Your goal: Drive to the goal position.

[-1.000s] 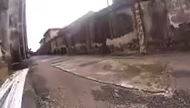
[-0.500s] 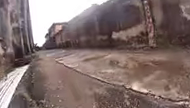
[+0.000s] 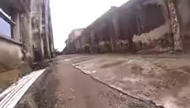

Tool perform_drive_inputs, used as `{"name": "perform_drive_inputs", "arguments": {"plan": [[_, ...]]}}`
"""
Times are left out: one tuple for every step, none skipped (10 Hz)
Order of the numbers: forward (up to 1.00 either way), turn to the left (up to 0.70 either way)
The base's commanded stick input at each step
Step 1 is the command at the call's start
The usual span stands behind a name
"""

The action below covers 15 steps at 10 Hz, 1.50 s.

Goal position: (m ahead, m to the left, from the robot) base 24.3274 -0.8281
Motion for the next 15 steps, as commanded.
{"name": "perform_drive_inputs", "arguments": {"plan": [[0.7,0.35],[0.7,0.35],[0.7,0.35],[0.7,0.35],[0.7,0.19],[0.7,0.0],[0.7,0.0],[0.7,0.0],[0.7,0.0],[0.7,0.33],[0.7,0.35],[0.7,0.35],[0.7,0.26],[0.7,0.04],[0.7,0.0]]}}
